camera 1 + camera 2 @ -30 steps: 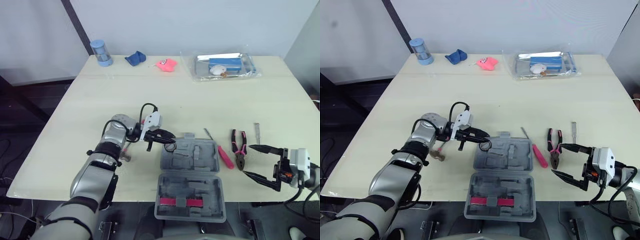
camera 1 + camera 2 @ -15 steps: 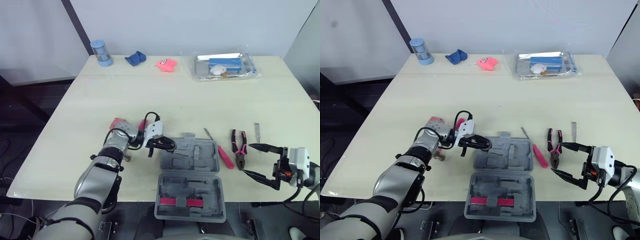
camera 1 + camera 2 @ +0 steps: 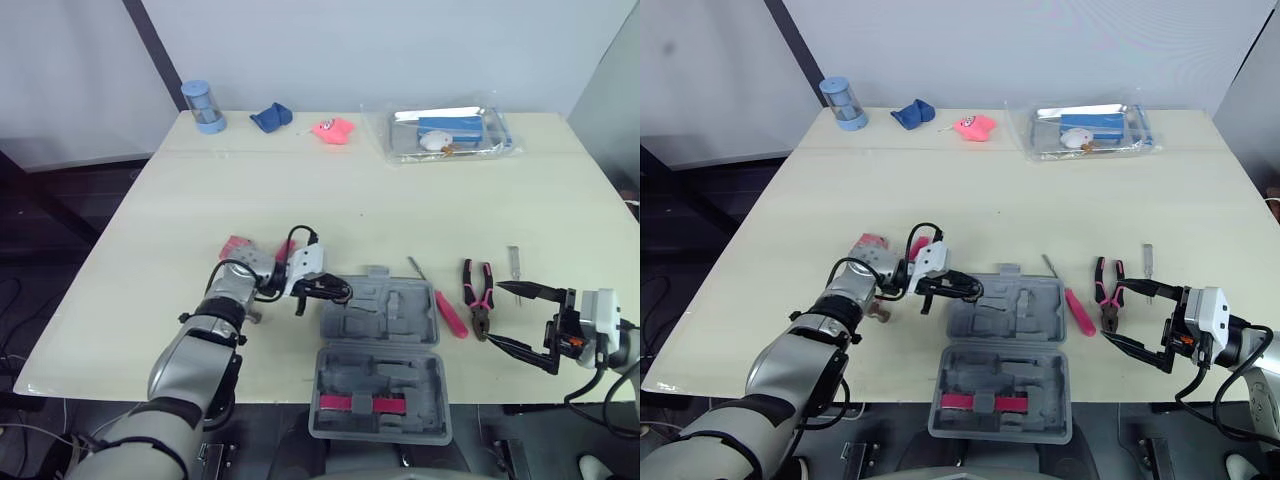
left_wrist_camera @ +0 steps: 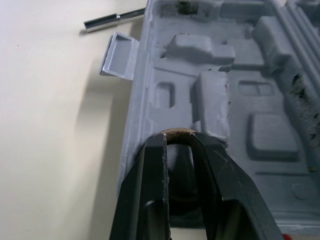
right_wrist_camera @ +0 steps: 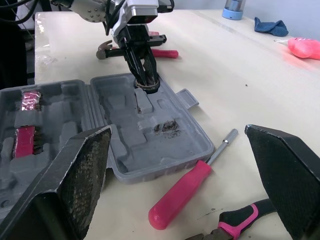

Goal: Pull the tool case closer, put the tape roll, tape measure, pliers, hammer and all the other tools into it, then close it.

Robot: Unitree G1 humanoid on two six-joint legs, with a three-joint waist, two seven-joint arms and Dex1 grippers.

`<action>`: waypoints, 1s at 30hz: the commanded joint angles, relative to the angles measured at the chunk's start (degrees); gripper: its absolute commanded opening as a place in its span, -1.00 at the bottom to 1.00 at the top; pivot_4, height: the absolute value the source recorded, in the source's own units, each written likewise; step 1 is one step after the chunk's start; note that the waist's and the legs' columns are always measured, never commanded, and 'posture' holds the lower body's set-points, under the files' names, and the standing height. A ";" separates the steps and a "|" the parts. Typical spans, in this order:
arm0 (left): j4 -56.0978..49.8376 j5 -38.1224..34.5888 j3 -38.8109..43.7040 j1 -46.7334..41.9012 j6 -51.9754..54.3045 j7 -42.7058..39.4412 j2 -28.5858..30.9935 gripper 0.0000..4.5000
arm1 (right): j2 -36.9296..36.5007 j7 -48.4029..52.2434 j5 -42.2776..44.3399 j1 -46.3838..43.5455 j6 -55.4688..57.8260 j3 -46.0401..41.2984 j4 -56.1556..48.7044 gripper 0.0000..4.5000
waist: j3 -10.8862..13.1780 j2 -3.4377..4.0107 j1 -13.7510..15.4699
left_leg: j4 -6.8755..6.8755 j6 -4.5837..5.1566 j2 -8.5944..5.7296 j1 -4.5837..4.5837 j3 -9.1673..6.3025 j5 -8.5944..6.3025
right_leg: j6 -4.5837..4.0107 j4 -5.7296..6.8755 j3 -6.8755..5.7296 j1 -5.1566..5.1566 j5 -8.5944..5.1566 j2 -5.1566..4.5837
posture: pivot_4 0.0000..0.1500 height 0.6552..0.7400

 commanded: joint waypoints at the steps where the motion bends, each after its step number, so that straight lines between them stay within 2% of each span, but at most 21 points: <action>1: -5.29 -4.80 3.99 0.56 3.31 -1.41 1.39 -0.62 | 0.60 -0.96 1.83 0.19 0.97 -1.37 -1.33 1.00 | 0.00 0.00 0.01 | 0.00 0.00 0.00 -0.01 -0.02 0.00 | 0.00 0.00 -0.01 0.00 0.00 0.00 | 1.00 1.00; 4: -13.96 -10.19 7.86 3.90 8.99 -1.62 3.33 -0.62 | 1.31 -2.82 1.87 1.24 1.84 -2.41 -0.82 1.00 | 0.00 0.00 -0.04 | 0.00 0.00 0.01 -0.01 -0.04 0.00 | 0.00 0.00 -0.03 0.00 0.00 0.00 | 1.00 1.00; 9: -36.06 -19.36 15.31 16.94 22.94 2.10 10.14 -0.62 | 2.29 -7.61 1.61 3.49 3.34 -5.21 0.33 1.00 | -0.01 0.03 -0.73 | -0.06 0.00 0.04 0.01 -0.07 0.00 | -0.01 0.00 -0.01 -0.02 0.00 0.00 | 1.00 1.00; 12: -45.50 -22.87 19.42 24.79 28.65 5.45 13.73 -0.62 | 2.37 -9.13 1.79 5.13 3.99 -7.21 1.56 1.00 | -0.01 0.04 -0.64 | -0.06 0.00 0.04 0.02 -0.08 0.00 | -0.01 0.02 -0.03 -0.01 0.00 -0.02 | 1.00 1.00; 17: -52.53 -26.22 30.73 41.53 31.76 11.41 18.65 -0.62 | 2.69 -11.31 1.42 10.12 3.42 -12.26 4.27 1.00 | -0.01 0.05 -0.08 | -0.13 0.01 0.07 0.04 -0.05 -0.01 | -0.02 -0.04 -0.02 -0.01 -0.01 -0.02 | 1.00 1.00; 23: -53.41 -26.63 38.64 54.05 29.62 16.09 18.50 -0.62 | 3.07 -12.36 2.08 13.45 2.90 -16.85 7.12 1.00 | -0.04 0.03 0.40 | -0.16 0.01 0.07 0.08 0.06 -0.02 | -0.02 -0.06 0.03 0.02 -0.01 -0.05 | 1.00 1.00; 26: -49.90 -25.94 41.92 59.33 26.65 18.32 17.42 -0.32 | 3.17 -12.54 1.85 15.20 1.83 -19.65 10.27 1.00 | -0.04 0.02 0.32 | -0.16 0.00 0.07 0.12 0.08 -0.02 | -0.02 -0.09 0.05 0.05 -0.01 -0.05 | 1.00 1.00; 30: -46.71 -26.02 43.19 61.47 24.79 20.67 16.18 0.40 | 3.14 -12.59 1.51 15.78 0.29 -22.58 15.42 1.00 | -0.05 0.01 0.27 | -0.25 0.00 0.07 0.13 0.14 -0.02 | -0.03 -0.16 0.07 0.05 -0.02 -0.06 | 1.00 1.00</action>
